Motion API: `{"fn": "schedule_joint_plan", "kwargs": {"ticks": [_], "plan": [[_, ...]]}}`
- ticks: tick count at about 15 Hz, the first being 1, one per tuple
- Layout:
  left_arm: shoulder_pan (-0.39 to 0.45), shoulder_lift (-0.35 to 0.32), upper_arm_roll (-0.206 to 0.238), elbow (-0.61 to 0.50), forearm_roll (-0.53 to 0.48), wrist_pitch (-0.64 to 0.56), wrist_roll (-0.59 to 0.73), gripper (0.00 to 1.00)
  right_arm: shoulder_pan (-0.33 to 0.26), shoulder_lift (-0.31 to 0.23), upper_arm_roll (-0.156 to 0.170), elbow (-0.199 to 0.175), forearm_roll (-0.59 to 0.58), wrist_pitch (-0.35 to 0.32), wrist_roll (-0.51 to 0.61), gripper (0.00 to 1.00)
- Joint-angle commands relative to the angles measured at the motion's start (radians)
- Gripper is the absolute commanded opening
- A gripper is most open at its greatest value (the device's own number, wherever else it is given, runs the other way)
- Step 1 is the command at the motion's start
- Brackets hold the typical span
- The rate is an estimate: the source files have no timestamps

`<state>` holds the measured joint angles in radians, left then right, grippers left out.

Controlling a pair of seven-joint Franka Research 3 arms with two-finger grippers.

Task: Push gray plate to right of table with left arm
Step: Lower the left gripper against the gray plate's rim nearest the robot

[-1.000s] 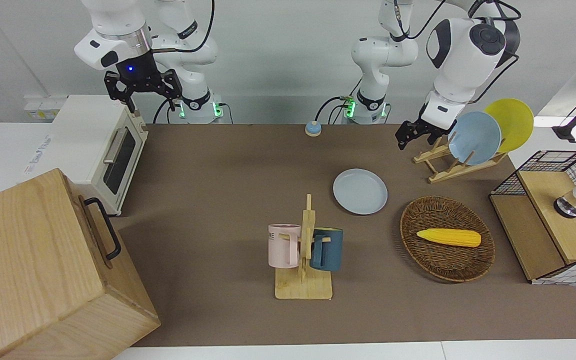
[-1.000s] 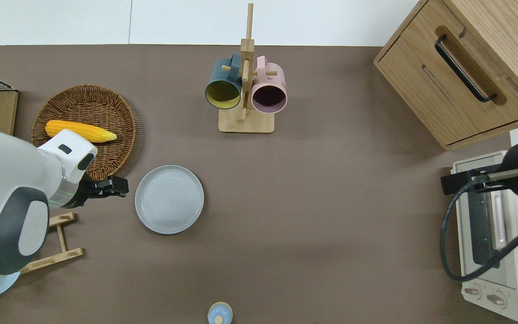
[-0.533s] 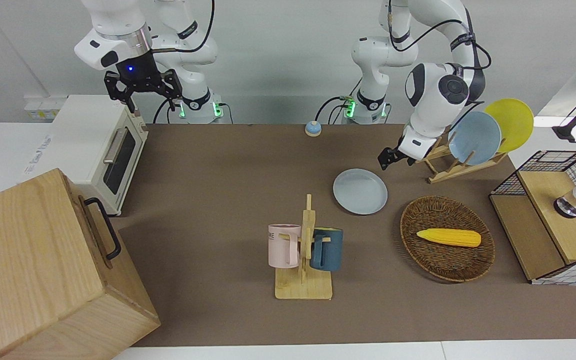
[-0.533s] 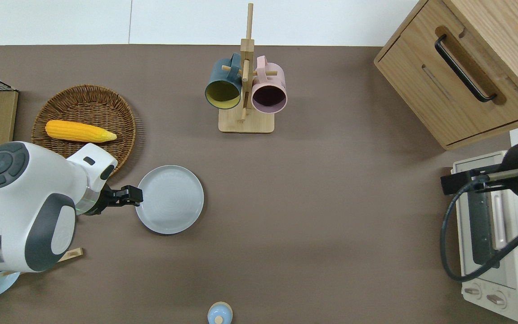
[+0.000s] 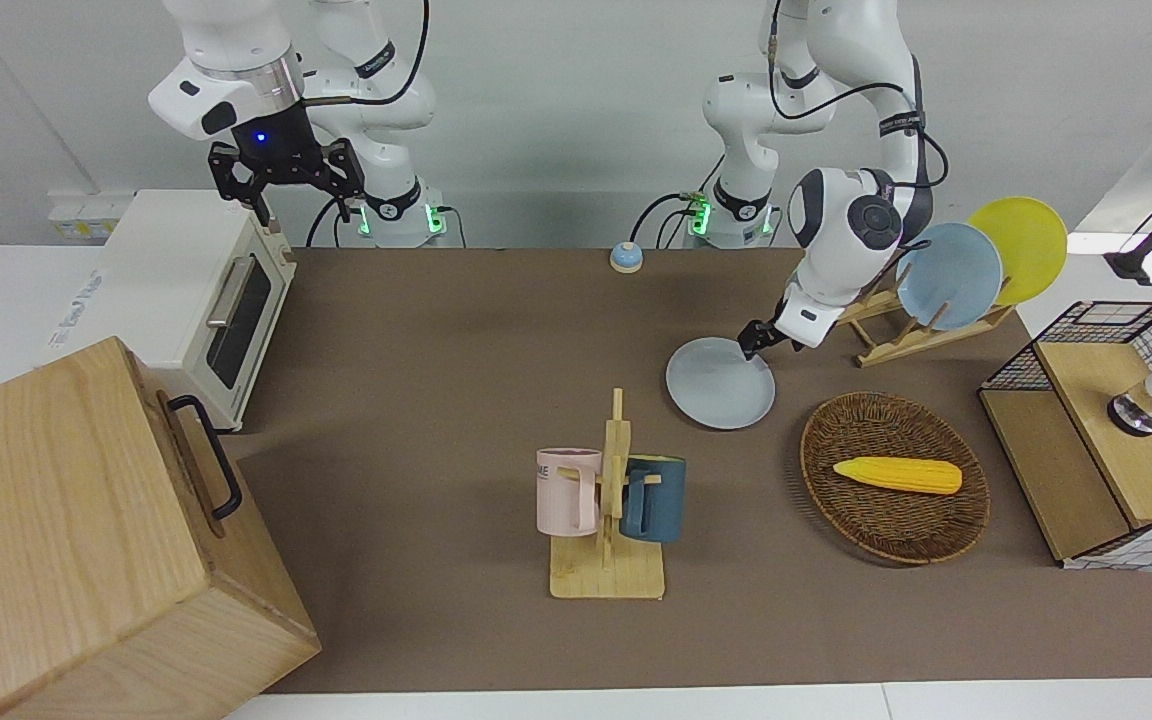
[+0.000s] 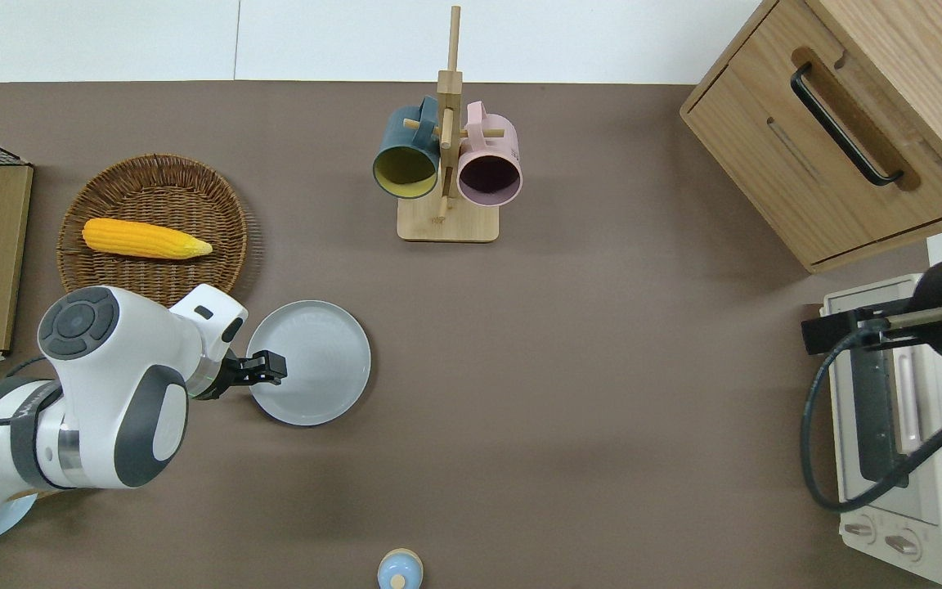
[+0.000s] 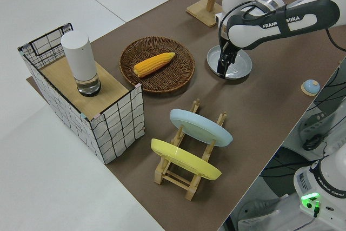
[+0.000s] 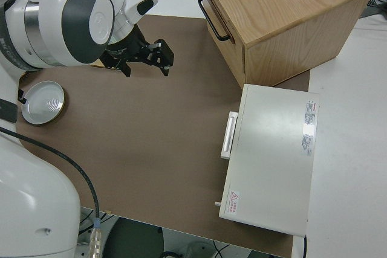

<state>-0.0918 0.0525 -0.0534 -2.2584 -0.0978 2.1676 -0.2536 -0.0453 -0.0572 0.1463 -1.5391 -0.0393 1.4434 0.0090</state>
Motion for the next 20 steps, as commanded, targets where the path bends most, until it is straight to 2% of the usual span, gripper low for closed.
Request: {"fn": "schedule_joint_plan", "kwargs": {"ticks": [1,5,8,10,11,12,20], "plan": [[-0.019,0.015,0.003,-0.038,-0.016,0.059,0.008,0.89,-0.007,-0.007,0.001,-0.004,0.002,-0.001,-0.02,0.996],[-0.017,0.018,-0.011,-0.059,-0.016,0.092,0.011,0.69,-0.007,-0.007,0.001,-0.004,0.002,-0.001,-0.02,0.996],[-0.016,0.03,-0.008,-0.059,-0.016,0.096,0.017,0.47,-0.007,-0.007,0.002,-0.004,0.002,-0.001,-0.02,0.996],[-0.016,0.03,-0.006,-0.059,-0.016,0.097,0.017,0.22,-0.007,-0.007,0.002,-0.004,0.002,-0.001,-0.02,0.996],[-0.016,0.03,-0.003,-0.059,-0.016,0.097,0.016,0.03,-0.007,-0.007,0.001,-0.004,0.002,-0.001,-0.02,0.996],[-0.016,0.03,0.0,-0.059,-0.016,0.097,0.016,0.0,-0.007,-0.007,0.001,-0.004,0.002,-0.001,-0.02,0.996],[-0.016,0.03,0.003,-0.058,-0.016,0.098,0.011,0.0,-0.007,-0.007,0.001,-0.004,0.002,-0.001,-0.02,0.996]]}}
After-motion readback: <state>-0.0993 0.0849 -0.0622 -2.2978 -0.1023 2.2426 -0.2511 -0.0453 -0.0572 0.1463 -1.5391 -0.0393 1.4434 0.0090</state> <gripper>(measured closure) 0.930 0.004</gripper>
